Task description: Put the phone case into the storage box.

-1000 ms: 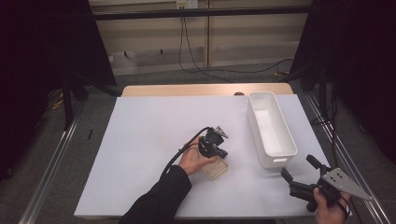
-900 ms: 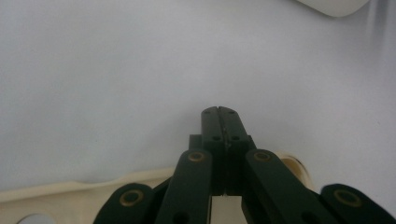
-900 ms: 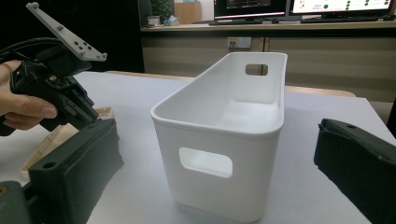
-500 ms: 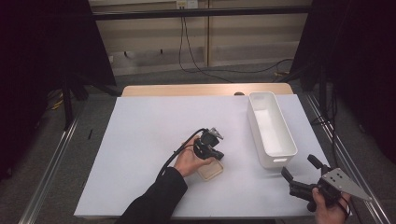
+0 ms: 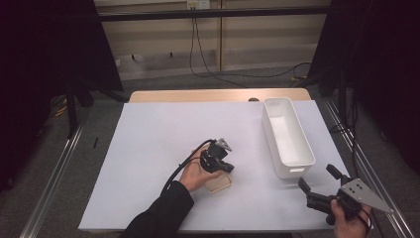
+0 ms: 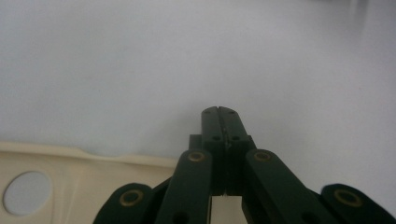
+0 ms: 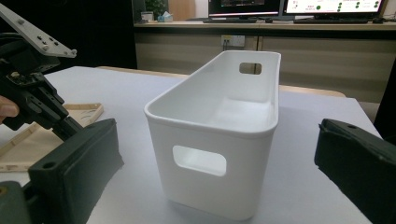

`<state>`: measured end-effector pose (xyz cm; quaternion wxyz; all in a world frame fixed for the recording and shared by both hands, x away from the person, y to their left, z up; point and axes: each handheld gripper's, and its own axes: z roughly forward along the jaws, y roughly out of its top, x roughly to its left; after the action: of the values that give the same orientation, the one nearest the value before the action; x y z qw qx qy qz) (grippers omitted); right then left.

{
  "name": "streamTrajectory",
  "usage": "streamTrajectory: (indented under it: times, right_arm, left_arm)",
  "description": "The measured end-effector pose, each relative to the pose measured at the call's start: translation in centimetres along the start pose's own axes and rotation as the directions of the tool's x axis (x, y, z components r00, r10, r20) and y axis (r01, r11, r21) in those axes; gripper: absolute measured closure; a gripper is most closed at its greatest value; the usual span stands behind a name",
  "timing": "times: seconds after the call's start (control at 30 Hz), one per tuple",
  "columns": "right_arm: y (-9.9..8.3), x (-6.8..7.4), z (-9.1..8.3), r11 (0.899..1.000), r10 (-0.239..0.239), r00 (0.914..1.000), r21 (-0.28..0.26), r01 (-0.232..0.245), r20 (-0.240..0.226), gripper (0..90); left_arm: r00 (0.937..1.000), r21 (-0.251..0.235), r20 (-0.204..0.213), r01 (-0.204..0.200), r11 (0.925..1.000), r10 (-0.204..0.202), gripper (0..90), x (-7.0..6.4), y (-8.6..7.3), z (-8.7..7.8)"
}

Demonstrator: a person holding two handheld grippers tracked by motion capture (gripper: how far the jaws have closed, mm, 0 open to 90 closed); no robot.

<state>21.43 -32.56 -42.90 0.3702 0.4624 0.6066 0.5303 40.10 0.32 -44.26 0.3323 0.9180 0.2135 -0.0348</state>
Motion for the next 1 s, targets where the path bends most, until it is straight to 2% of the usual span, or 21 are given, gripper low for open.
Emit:
streamTrajectory:
  times: [0.3, 0.37, 0.7, 0.83, 1.0]
  right_arm:
    - [0.0, 0.0, 0.0, 1.0, 0.002, 1.0, -0.001, -0.002, -0.003, 0.0]
    - [0.0, 0.0, 0.0, 1.0, 0.001, 1.0, -0.002, -0.001, -0.002, 0.0]
    - [0.0, 0.0, 0.0, 1.0, 0.002, 1.0, -0.002, -0.002, -0.004, 0.0]
    - [0.0, 0.0, 0.0, 1.0, 0.0, 1.0, -0.001, 0.0, -0.004, 0.0]
    - [0.0, 0.0, 0.0, 1.0, 0.0, 1.0, -0.002, 0.0, -0.006, 0.0]
  left_arm:
    - [1.0, 0.002, 0.004, 0.006, 1.0, -0.006, 90.0, 0.1, -0.8, -0.7]
    - [0.9996, -0.01, 0.009, 0.028, 0.9996, -0.028, 90.0, 0.0, -1.1, -0.8]
    - [0.9993, -0.002, 0.021, 0.033, 0.9995, -0.033, 90.0, 0.1, -2.1, -1.7]
    - [0.9981, -0.009, 0.017, 0.06, 0.9982, -0.06, 90.0, -0.1, -2.5, -1.9]
    - [0.9989, 0.0, 0.016, 0.045, 0.999, -0.045, 90.0, -0.6, -2.8, -2.2]
